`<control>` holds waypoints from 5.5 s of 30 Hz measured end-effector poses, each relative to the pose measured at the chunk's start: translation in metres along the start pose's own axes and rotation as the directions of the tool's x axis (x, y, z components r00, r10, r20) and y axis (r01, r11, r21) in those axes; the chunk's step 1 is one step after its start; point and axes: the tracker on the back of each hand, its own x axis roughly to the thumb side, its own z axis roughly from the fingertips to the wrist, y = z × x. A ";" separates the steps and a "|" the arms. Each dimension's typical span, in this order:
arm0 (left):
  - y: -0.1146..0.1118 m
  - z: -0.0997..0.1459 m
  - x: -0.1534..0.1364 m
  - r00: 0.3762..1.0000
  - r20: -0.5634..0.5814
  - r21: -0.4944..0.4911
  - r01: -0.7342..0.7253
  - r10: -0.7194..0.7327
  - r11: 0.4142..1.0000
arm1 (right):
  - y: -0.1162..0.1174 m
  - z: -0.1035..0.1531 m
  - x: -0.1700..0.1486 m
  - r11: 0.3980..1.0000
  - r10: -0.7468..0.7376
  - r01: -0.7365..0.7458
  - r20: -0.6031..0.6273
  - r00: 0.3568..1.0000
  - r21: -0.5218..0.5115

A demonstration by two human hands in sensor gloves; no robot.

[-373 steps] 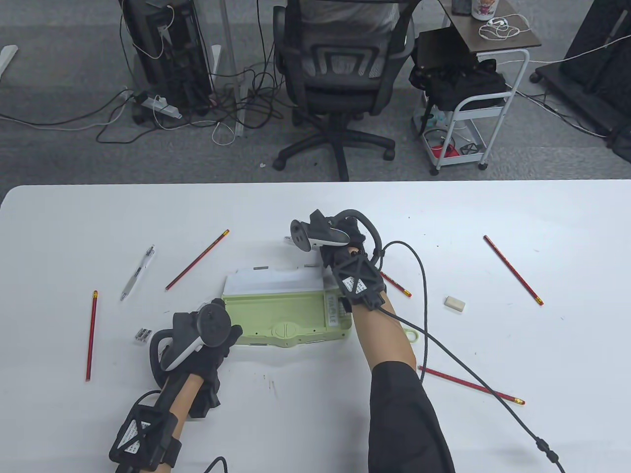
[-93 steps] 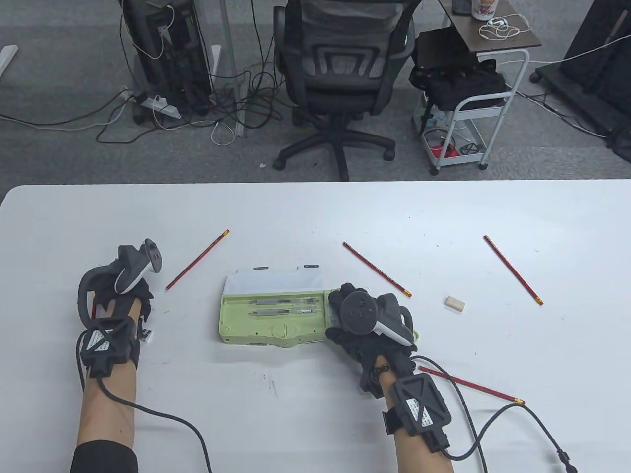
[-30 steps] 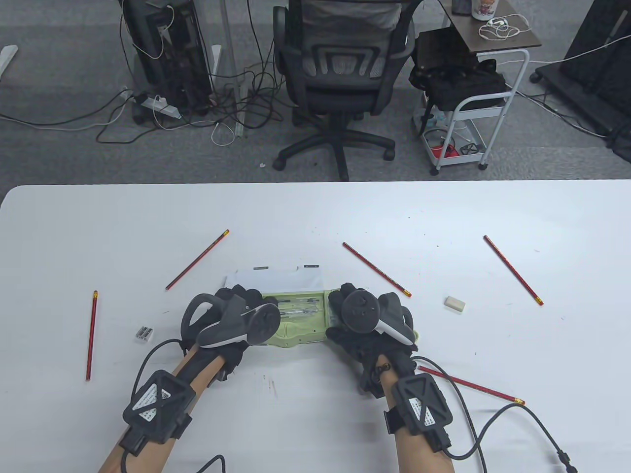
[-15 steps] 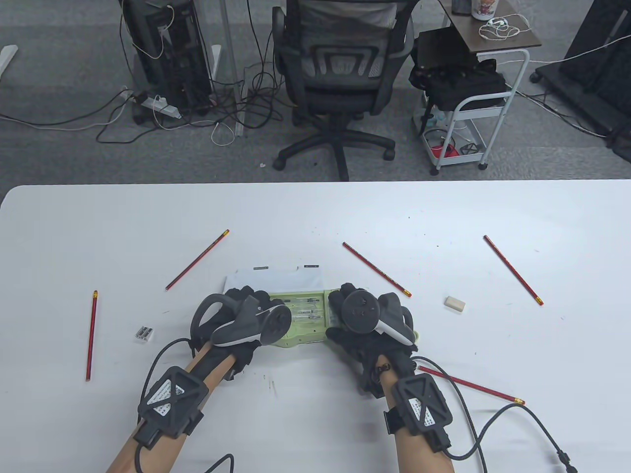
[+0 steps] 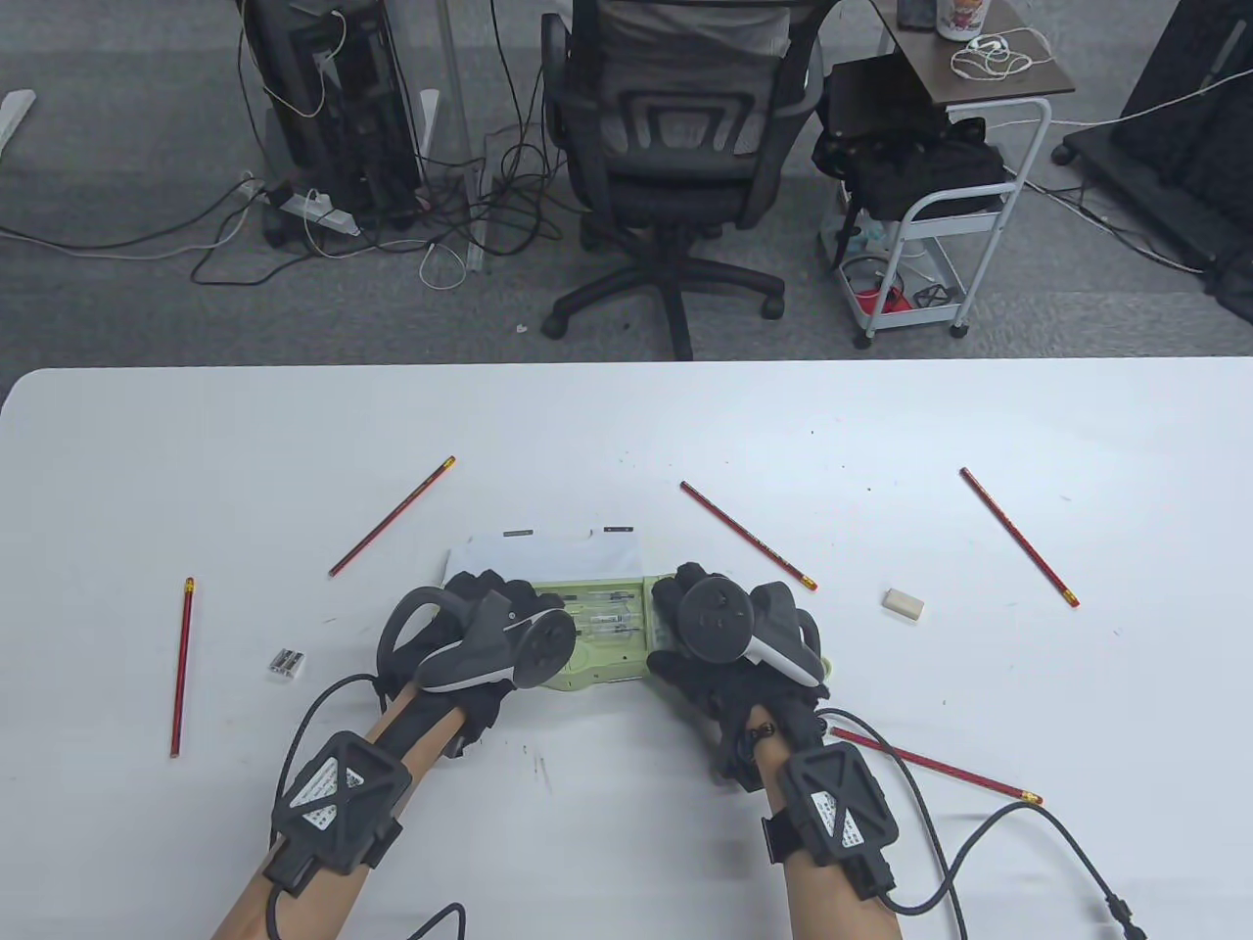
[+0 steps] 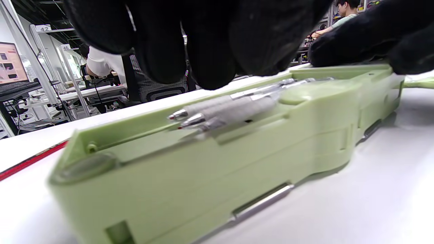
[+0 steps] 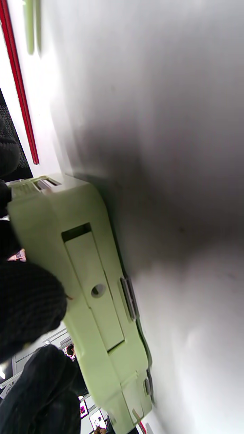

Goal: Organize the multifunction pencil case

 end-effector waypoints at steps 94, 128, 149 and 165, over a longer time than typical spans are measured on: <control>-0.032 0.056 -0.115 0.875 -0.478 -0.048 -0.110 0.074 0.993 | 0.001 -0.001 -0.001 1.000 -0.002 0.002 -0.001 1.000 0.005; -0.033 0.013 -0.041 0.945 -0.311 -0.030 -0.119 0.104 0.992 | 0.000 0.000 -0.001 1.000 -0.005 0.005 -0.002 1.000 0.007; -0.046 -0.028 -0.107 0.676 -0.625 -0.060 -0.541 0.392 0.839 | -0.002 -0.002 0.001 1.000 -0.008 0.008 -0.003 1.000 0.006; -0.051 -0.044 -0.117 0.505 -0.669 0.066 -0.691 0.546 0.720 | -0.003 -0.004 0.000 0.998 -0.054 0.054 -0.011 0.998 0.016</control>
